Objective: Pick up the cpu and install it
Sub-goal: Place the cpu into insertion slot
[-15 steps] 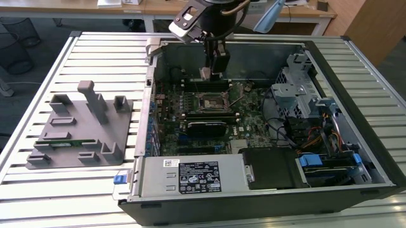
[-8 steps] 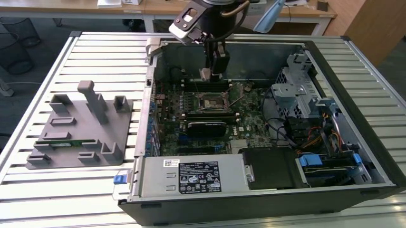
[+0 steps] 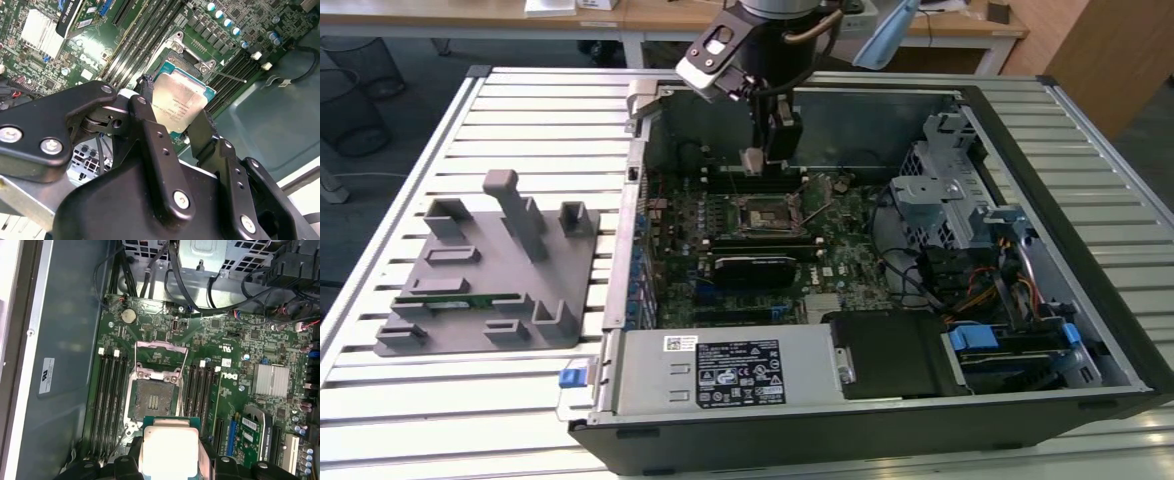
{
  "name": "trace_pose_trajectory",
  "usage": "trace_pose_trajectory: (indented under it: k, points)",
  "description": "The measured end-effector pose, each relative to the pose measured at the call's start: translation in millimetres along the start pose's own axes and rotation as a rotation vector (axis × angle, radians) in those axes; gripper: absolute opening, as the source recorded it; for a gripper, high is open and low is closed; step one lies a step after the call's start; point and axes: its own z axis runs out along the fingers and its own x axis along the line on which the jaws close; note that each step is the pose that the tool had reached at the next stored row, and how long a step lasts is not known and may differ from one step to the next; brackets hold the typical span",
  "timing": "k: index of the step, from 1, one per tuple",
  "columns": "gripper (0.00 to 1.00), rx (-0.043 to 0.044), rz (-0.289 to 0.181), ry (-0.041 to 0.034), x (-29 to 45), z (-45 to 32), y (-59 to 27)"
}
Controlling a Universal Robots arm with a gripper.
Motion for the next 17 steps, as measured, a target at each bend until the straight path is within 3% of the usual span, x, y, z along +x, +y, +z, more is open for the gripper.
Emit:
trace_pose_trajectory:
  k: [5, 11, 17]
  points:
    - [0.53, -0.0017, 0.001, -0.0005, 1.1, 8.4, 0.9]
    - [0.53, -0.0020, 0.002, -0.0002, 9.7, 16.9, 9.9]
    - [0.53, -0.0019, 0.005, -0.0002, 13.7, 27.6, 12.5]
